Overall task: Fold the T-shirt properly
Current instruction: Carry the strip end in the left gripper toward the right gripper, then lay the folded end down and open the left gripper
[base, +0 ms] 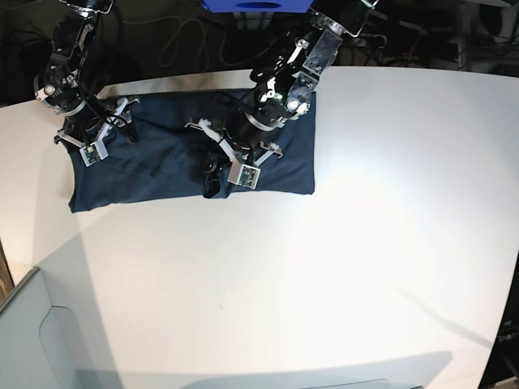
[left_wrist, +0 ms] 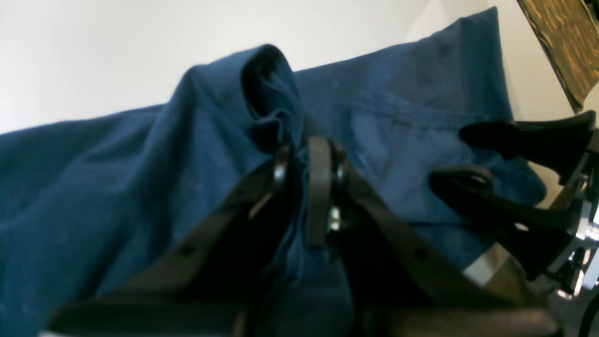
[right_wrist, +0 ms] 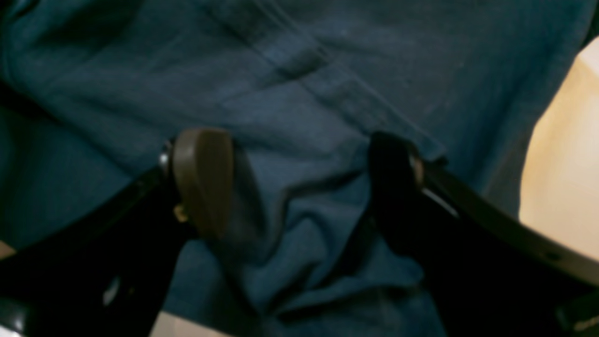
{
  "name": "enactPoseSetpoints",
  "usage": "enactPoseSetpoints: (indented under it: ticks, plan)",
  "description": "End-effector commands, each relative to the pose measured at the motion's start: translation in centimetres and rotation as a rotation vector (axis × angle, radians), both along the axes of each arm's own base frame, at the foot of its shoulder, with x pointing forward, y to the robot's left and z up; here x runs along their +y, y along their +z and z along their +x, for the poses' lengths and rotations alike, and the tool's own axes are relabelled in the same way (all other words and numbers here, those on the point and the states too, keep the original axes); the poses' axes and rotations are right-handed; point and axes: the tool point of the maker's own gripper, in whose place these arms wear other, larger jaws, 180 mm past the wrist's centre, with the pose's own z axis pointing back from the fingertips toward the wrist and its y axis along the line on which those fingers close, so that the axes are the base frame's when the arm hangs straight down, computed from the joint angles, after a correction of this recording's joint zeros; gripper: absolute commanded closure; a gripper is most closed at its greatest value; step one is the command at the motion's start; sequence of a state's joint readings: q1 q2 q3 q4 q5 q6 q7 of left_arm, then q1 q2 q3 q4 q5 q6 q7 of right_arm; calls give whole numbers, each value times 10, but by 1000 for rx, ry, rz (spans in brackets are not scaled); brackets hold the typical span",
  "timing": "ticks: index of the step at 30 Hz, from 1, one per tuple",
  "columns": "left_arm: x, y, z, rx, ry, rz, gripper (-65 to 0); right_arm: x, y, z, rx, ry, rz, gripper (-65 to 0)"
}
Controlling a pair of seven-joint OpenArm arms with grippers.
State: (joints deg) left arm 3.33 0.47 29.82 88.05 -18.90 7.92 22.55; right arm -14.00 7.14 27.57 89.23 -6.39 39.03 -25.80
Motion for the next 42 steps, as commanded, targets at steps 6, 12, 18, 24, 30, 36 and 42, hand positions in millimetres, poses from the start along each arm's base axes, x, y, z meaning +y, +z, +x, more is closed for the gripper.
enactPoseSetpoints:
  ticks: [6,12,18,24,30,36,42]
  plan:
    - [-5,21,6,-52,2,-42,-244,-8,4,0,3,27,-33,-435]
    - [7,45,-2,-110,17,-71,-280,-8,5,2,-1,28,-34,-436]
    - [68,53,2,-139,141,-27,-280,-9,8,7,-16,21,-33,-436]
    - [84,13,-3,-47,172,25,-280,-8,9,8,-20,23,-31,-439]
    - [18,16,-16,-58,-22,-2,-280,-8,33,16,-85,40,-70,-439]
    - [-27,-13,-38,-4,-178,32,-280,-22,67,24,-176,13,-126,-438]
    - [-35,-18,-41,11,-193,31,-280,-56,75,25,-200,-105,-143,-441]
